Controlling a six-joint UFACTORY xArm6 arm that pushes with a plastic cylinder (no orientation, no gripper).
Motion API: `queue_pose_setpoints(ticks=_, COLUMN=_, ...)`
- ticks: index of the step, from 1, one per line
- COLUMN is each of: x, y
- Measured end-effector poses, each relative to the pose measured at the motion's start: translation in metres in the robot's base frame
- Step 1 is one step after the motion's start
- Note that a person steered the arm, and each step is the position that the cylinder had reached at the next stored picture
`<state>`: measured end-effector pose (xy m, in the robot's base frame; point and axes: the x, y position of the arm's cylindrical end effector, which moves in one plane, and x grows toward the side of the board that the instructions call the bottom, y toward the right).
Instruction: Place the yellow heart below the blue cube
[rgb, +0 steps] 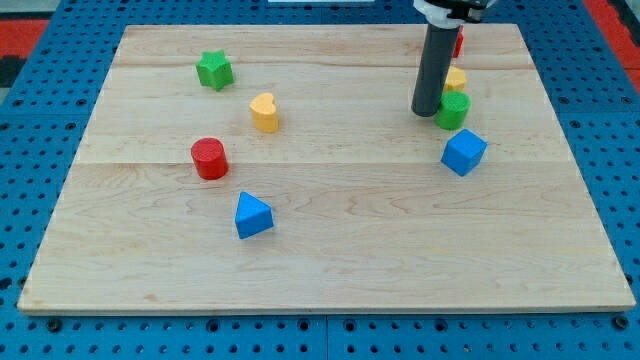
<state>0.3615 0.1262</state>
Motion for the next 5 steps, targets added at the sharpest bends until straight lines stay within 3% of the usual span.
queue_pose_setpoints(ticks=2, x=-0.001, y=-0.107)
queue_pose_setpoints(ticks=3, x=-0.021, y=-0.175)
queue_pose_setpoints(ticks=4, x=-0.038, y=-0.215)
queue_pose_setpoints(ticks=5, x=-0.018, y=-0.232)
